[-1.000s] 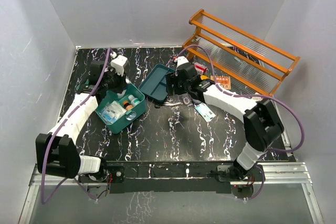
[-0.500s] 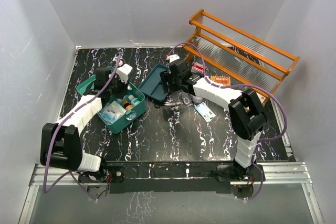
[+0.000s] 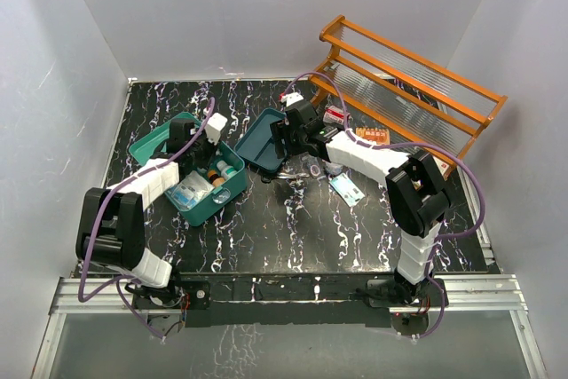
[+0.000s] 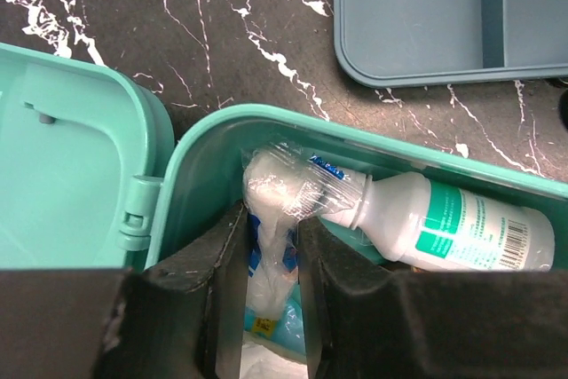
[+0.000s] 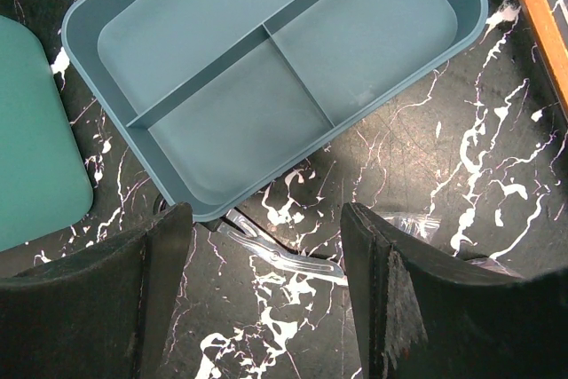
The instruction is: Organize the medicine kit
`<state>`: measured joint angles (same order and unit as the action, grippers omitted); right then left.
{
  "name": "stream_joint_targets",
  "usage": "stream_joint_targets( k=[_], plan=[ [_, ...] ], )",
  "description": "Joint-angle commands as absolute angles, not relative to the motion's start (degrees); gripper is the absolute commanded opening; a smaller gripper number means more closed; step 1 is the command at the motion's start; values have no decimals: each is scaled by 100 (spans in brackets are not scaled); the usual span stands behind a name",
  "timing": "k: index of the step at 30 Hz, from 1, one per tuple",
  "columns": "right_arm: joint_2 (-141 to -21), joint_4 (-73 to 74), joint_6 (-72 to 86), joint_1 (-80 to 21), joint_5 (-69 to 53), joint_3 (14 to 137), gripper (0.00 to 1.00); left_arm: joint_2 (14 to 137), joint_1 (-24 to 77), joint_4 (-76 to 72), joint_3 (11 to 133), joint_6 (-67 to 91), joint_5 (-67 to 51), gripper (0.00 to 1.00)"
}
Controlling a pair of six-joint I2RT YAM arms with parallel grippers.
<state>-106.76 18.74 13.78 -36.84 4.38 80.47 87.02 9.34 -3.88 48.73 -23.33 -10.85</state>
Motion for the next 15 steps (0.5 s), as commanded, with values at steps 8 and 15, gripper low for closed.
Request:
stream_joint_targets(
  k=[8, 15],
  plan=[
    [-10697, 1705, 1348, -3661, 442, 8297, 66, 8563, 939, -242, 5015, -2074, -931, 40],
    [-10639, 1688, 1377, -3660, 423, 8229, 66, 8337, 937, -220, 5016, -1896, -1156, 45]
  ],
)
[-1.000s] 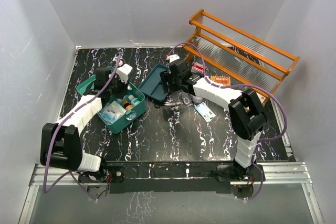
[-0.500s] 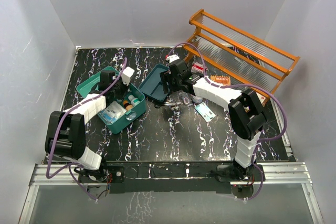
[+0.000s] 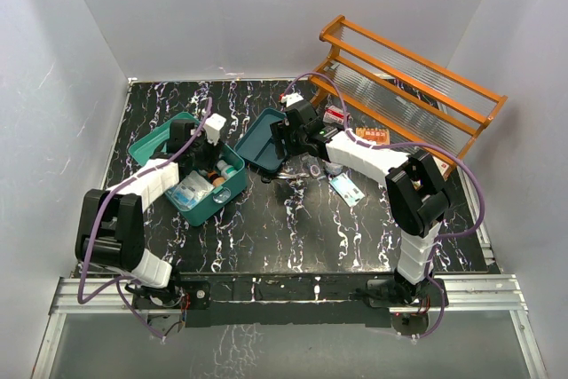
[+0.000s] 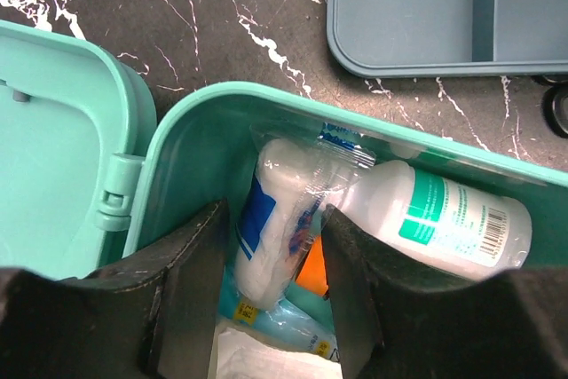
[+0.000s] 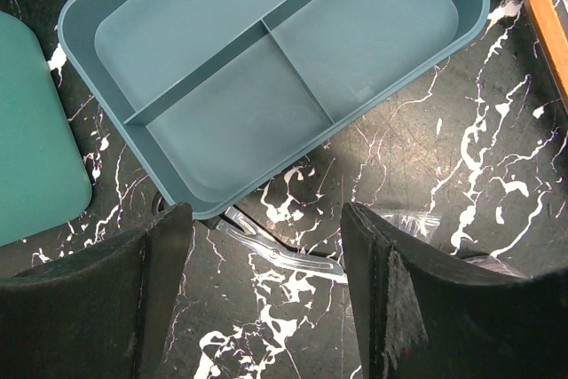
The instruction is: Organize the medicine kit
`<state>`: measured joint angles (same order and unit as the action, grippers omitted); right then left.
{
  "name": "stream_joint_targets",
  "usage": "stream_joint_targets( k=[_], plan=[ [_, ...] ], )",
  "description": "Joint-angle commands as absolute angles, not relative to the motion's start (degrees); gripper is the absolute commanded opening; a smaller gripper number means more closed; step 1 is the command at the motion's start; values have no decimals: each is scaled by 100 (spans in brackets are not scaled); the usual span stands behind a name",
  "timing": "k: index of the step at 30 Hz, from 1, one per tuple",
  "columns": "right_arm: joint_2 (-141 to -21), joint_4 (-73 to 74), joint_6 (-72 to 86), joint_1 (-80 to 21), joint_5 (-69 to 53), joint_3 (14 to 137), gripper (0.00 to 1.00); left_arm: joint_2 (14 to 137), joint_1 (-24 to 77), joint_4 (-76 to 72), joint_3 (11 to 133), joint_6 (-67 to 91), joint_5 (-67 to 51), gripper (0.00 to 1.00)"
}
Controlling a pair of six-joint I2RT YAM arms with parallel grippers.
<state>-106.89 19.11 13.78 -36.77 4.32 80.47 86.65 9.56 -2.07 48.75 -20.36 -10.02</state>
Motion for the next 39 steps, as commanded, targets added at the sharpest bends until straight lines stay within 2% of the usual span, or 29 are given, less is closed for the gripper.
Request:
stream_joint_targets(
  k=[1, 7, 11, 13, 16, 26, 39],
  plan=[
    [-10625, 1681, 1384, -3657, 419, 8221, 66, 8306, 940, -246, 4998, -1856, -1168, 45],
    [-10562, 1691, 1413, -3658, 383, 8133, 66, 8114, 940, -350, 4903, -1716, -1039, 49],
    [-10505, 1695, 1414, -3662, 372, 8080, 66, 8018, 940, -480, 4805, -1630, -970, 47],
    [-10495, 1696, 1415, -3664, 373, 8061, 66, 8005, 940, -583, 4751, -1512, -975, 29],
    [-10474, 1688, 1414, -3664, 347, 8051, 66, 8051, 940, -779, 4640, -1387, -1038, 20],
    [-10484, 1685, 1382, -3665, 357, 8055, 65, 8450, 1017, -908, 4567, -1541, -930, 18],
    [-10556, 1683, 1397, -3664, 323, 8095, 65, 8668, 1216, -943, 4412, -1560, -110, 18]
  ],
)
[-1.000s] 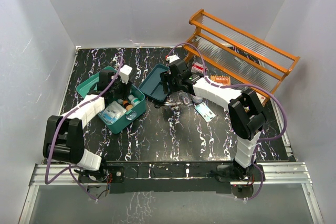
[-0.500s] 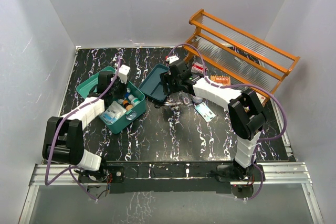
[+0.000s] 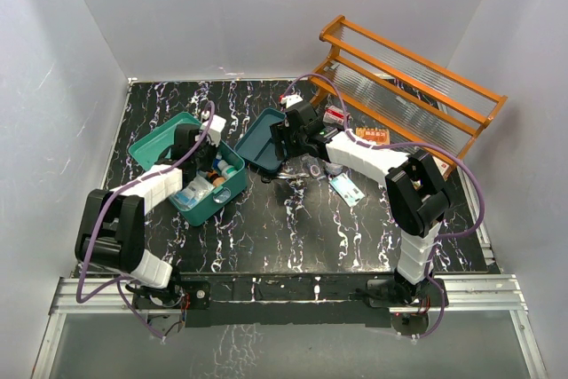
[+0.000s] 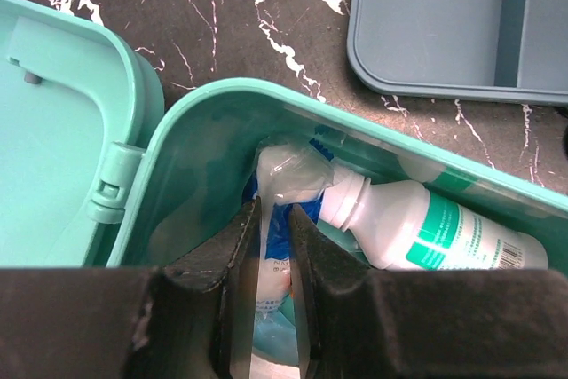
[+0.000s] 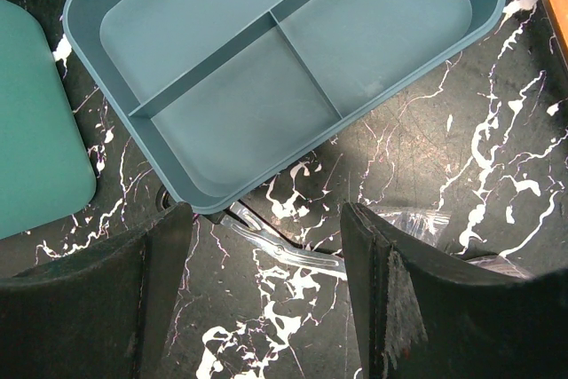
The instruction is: Organize the medicine kit
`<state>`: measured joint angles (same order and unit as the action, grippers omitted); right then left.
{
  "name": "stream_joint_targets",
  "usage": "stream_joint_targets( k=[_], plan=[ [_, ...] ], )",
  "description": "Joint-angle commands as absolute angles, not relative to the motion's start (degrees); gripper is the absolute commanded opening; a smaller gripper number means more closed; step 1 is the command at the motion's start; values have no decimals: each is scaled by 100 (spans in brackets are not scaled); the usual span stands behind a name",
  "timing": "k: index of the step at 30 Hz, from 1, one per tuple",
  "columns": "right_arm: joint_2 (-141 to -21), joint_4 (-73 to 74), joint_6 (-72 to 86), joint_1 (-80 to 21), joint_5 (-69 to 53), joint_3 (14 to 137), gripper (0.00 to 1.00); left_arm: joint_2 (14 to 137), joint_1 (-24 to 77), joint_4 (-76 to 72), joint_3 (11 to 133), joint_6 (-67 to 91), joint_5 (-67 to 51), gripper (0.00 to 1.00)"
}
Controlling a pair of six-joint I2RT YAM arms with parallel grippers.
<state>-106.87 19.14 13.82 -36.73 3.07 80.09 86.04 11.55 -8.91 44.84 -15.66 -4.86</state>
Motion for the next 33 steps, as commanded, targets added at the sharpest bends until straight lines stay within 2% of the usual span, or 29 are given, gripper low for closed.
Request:
stream_joint_targets(
  k=[1, 9, 19, 33],
  plan=[
    [-10551, 1680, 1390, -3661, 324, 8095, 65, 8683, 1229, -967, 4409, -1513, -13, 18],
    [-10513, 1687, 1389, -3655, 330, 8052, 66, 8862, 1345, -1130, 4412, -976, 559, 21],
    [-10384, 1686, 1384, -3652, 352, 7957, 65, 8790, 1355, -866, 4432, -814, -901, 23],
    [-10197, 1660, 1412, -3628, 449, 7860, 65, 8230, 1355, -731, 4746, -500, -185, 37]
  ],
)
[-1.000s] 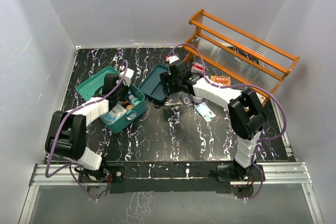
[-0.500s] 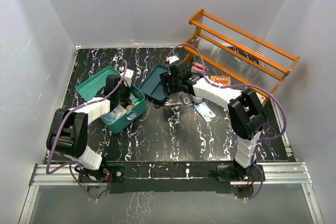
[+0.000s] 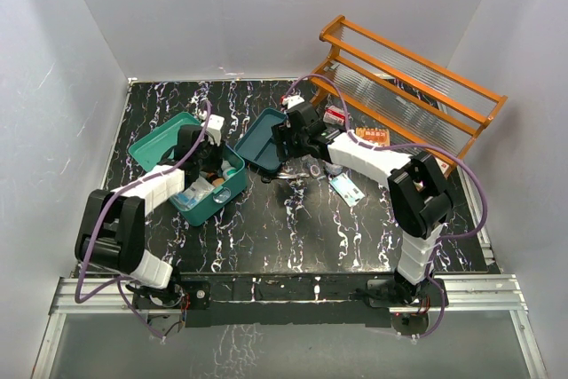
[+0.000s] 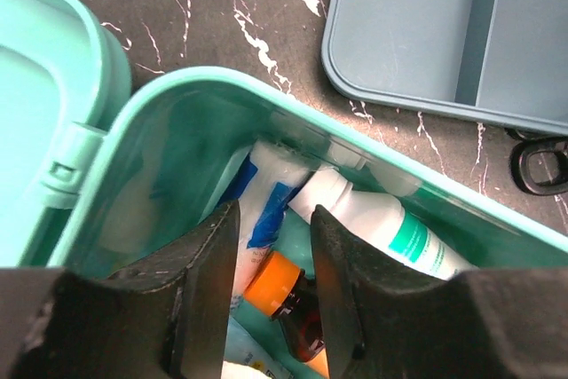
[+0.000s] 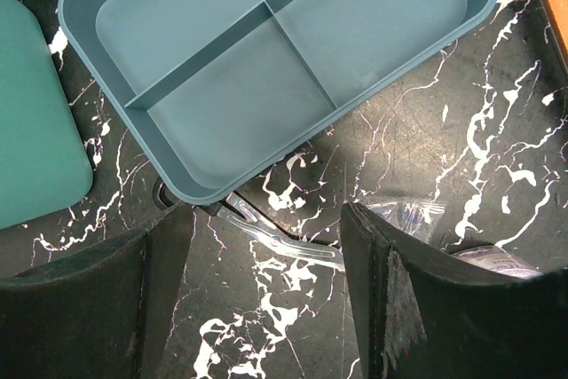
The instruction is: Organize the medicine kit
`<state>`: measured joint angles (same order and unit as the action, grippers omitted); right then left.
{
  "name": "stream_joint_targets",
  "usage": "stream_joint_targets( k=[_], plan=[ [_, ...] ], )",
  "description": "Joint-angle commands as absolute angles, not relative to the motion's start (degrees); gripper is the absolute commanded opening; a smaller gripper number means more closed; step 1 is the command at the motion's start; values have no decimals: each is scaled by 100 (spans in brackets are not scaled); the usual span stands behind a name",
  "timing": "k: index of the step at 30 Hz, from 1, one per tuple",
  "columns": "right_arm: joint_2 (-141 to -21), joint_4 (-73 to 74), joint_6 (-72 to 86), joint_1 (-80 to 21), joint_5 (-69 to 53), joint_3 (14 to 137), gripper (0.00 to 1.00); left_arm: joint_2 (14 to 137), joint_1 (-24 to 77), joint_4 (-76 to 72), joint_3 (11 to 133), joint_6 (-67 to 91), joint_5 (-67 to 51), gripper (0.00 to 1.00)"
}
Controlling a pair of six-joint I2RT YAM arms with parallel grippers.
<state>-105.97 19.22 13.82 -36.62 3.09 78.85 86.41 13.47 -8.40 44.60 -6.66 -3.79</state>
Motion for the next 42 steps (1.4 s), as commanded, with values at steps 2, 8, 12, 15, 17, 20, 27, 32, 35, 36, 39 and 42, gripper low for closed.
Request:
stream_joint_targets(
  k=[2, 8, 12, 15, 17, 20, 27, 32, 35, 36, 39, 42],
  plan=[
    [-10149, 1667, 1466, -3612, 575, 7887, 65, 8087, 1355, -648, 4789, -466, -146, 40],
    [-10009, 1705, 1709, -3561, 940, 7918, 66, 7295, 1354, -228, 5004, -113, 143, 48],
    [-9846, 1825, 1927, -3516, 1125, 7866, 66, 6809, 1352, 353, 5413, 606, 744, 58],
    [-9873, 2053, 2074, -3490, 1161, 7866, 66, 6690, 1330, 1173, 6028, 1257, 920, 65],
    [-9872, 2165, 2141, -3483, 1152, 7831, 66, 6682, 1328, 1697, 6370, 1463, 777, 68],
    [-9844, 2254, 2234, -3486, 1087, 7708, 65, 6515, 1328, 1839, 6537, 1803, 359, 73],
    [-9766, 2610, 2547, -3484, 1516, 7382, 60, 6112, 1333, 1654, 6438, 2320, -381, 75],
    [-9882, 3031, 2620, -3489, 1601, 7412, 49, 6066, 1332, 1693, 6486, 2470, -718, 74],
    [-9936, 3058, 2599, -3489, 1681, 7308, 48, 6011, 1330, 1615, 6442, 2645, -851, 73],
    [-9940, 3053, 2587, -3485, 1750, 7301, 46, 5995, 1328, 1562, 6416, 2696, -867, 73],
    [-10312, 3043, 2584, -3454, 1835, 7523, 31, 5931, 1335, 1396, 6304, 2859, -901, 73],
    [-10635, 3267, 2690, -3425, 1984, 7900, 23, 5928, 1330, 1327, 6286, 2905, -975, 73]
  ],
)
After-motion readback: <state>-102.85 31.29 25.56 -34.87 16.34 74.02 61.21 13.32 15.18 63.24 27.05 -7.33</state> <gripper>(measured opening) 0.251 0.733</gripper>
